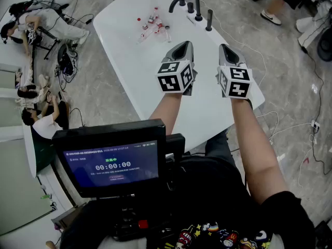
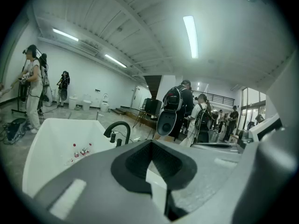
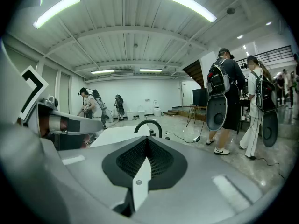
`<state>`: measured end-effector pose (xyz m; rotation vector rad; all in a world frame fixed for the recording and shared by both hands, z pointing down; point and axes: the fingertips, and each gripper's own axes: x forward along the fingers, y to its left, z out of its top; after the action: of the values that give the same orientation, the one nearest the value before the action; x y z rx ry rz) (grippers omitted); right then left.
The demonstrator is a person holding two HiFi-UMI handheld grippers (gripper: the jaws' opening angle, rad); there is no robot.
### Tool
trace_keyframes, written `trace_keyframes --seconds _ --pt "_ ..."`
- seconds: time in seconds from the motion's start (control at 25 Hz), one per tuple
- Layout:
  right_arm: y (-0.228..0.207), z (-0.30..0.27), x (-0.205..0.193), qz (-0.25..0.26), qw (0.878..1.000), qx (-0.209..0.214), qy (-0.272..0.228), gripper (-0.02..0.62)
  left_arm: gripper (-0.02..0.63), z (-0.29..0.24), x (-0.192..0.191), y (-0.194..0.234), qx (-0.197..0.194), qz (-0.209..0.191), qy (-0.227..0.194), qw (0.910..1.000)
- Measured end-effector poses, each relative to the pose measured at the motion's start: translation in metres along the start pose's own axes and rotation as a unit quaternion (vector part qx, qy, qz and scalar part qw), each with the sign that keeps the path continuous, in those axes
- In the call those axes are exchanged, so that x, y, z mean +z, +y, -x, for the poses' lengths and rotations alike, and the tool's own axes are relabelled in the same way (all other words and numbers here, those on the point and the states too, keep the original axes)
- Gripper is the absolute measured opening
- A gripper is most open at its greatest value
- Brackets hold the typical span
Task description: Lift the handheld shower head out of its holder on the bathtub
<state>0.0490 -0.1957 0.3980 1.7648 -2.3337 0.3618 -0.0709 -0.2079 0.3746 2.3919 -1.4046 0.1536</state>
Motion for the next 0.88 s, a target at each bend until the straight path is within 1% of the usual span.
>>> trace_keyframes --seconds 0.24,0.52,0.8,0.88 --pt "-0.004 -0.002 0.005 -0.003 1.000 0.000 -0.004 0.023 0.000 -0.005 0.003 -0.004 -0.003 0.001 0.000 1.0000" --pt "-0.006 -0.009 0.003 -0.008 1.000 -0.002 -0.010 0.025 0.002 -0.012 0.001 0.003 -0.004 0.005 0.001 1.0000" --pt "-0.014 -0.043 -0.019 0.010 1.000 0.006 0.010 0.028 0.002 -0.035 -0.018 0.018 -0.002 0.013 0.012 0.9998" --pt "-0.021 -0.062 -0.028 0.009 1.000 0.014 0.017 0.068 0.002 -0.050 -0.025 0.026 0.002 0.018 0.015 0.9997"
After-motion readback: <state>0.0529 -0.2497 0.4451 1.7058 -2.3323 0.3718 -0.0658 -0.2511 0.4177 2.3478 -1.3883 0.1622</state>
